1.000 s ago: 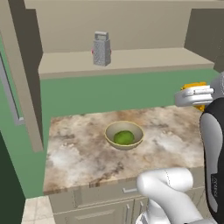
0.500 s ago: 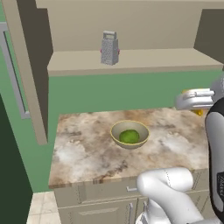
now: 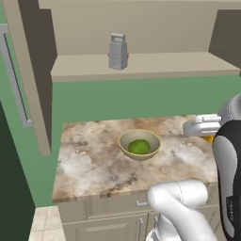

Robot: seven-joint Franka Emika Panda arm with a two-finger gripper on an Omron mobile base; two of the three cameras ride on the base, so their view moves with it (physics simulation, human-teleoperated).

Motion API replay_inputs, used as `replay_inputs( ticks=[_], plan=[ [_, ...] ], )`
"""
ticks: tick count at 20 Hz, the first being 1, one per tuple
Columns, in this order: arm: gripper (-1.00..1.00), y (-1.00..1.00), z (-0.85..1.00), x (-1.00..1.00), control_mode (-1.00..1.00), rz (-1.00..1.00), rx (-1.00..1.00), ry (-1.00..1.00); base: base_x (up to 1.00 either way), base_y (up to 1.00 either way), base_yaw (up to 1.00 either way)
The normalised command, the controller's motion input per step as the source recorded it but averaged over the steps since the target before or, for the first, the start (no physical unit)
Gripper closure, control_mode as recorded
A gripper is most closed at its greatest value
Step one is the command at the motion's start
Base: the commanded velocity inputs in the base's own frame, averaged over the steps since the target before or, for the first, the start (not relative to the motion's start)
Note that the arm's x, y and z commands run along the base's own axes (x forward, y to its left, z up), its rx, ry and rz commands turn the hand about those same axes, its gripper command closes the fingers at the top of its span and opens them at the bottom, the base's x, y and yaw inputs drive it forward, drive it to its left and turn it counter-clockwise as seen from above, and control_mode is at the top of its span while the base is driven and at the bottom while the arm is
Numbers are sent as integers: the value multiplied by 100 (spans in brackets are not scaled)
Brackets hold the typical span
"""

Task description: Pick the cheese from the fridge and the cheese grater from the cabinet and place them next to the salad bowl.

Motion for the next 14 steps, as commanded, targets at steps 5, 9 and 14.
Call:
replay_inputs(
  ticks=[5,9,14],
  plan=[
    [100,-15,-53,7,-100,3,0,3,0,0,0],
    [100,-15,-36,26,-100,8,0,10,0,0,0],
    [100,-12,-13,22,-100,9,0,2,0,0,0]
  ],
)
